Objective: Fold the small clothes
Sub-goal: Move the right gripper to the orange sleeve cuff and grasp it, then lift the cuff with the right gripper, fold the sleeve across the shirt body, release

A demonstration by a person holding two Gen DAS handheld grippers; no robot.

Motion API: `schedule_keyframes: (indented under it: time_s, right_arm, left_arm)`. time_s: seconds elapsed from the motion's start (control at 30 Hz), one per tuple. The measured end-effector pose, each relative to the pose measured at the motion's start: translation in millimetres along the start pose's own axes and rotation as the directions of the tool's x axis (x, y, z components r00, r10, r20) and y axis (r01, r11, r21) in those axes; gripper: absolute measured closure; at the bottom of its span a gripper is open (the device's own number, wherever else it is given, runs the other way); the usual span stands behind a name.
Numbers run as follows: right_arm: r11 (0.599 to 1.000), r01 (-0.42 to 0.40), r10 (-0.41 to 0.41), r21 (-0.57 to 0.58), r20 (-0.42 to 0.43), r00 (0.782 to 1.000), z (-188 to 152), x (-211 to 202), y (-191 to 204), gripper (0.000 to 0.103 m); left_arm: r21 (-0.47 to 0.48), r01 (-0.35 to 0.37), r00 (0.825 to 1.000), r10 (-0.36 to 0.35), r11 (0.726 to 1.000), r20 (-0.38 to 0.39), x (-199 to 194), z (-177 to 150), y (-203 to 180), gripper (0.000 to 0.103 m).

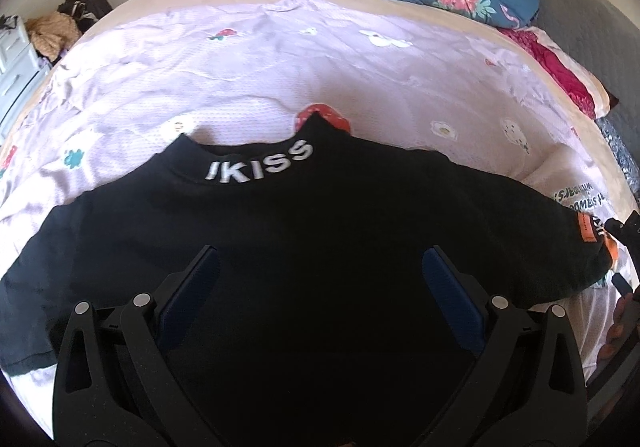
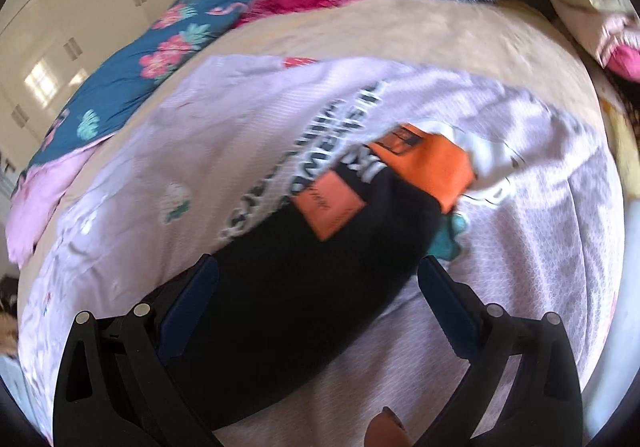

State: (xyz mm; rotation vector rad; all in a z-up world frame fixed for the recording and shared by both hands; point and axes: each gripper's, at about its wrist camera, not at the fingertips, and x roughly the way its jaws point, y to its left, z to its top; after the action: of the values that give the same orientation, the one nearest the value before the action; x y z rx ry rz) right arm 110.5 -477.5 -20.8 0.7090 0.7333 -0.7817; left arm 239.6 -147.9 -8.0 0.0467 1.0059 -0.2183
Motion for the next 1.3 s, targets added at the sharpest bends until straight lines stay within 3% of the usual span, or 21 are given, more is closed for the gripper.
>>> schedule_keyframes:
  time_s: [0.27,0.33,0.37,0.43,0.53,0.6,0.7,0.83,1.03,1.3]
  right_arm:
    - [0.994,0.003,0.004,0.108,-0.061,0.998,11,33,-29,0.004]
    - [0.992,-0.012,0.021,0.127,-0.072,0.997,14,40,-33,0.010]
    - [0.991,-0.006,0.017,0.137,-0.078,0.997,15,46,-36,0.023]
    - [0.989,0.008,0.004,0.148,-0.077,0.997,18,53,-39,0.030]
    - [0.985,-0.056,0.062,0.164,-0.031,0.998,23,55,-42,0.053]
    - [0.984,-0.061,0.063,0.166,-0.007,0.998,23,52,-45,0.083]
    - [0.974,-0.156,0.150,0.167,0.049,0.987,26,40,-46,0.094]
    - [0.951,-0.292,0.278,0.099,0.132,0.951,30,11,-31,0.095]
    - [0.890,-0.455,0.452,-0.031,0.183,0.873,28,-31,-4,0.095]
    - [0.824,-0.546,0.565,-0.150,0.155,0.810,27,-57,28,0.095]
  left_arm:
    - [0.046,0.010,1.000,-0.009,0.999,-0.017,16,4,-28,0.008]
    - [0.053,0.013,1.000,-0.012,0.998,-0.018,18,4,-33,0.008]
    - [0.055,0.016,1.000,-0.015,0.998,-0.018,19,4,-34,0.008]
    - [0.055,0.020,1.000,-0.019,0.998,-0.020,20,3,-36,0.008]
    - [0.056,0.026,1.000,-0.025,0.998,-0.015,19,3,-36,0.008]
    - [0.051,0.033,0.999,-0.032,0.998,-0.015,18,3,-35,0.008]
    - [0.036,0.051,0.999,-0.051,0.998,-0.008,11,5,-33,0.008]
    - [0.026,0.073,0.997,-0.073,0.997,0.016,-4,9,-29,0.008]
    - [0.006,0.080,0.995,-0.080,0.997,0.055,-26,21,-16,0.008]
    - [-0.059,0.116,0.988,-0.109,0.992,0.111,-52,32,13,0.008]
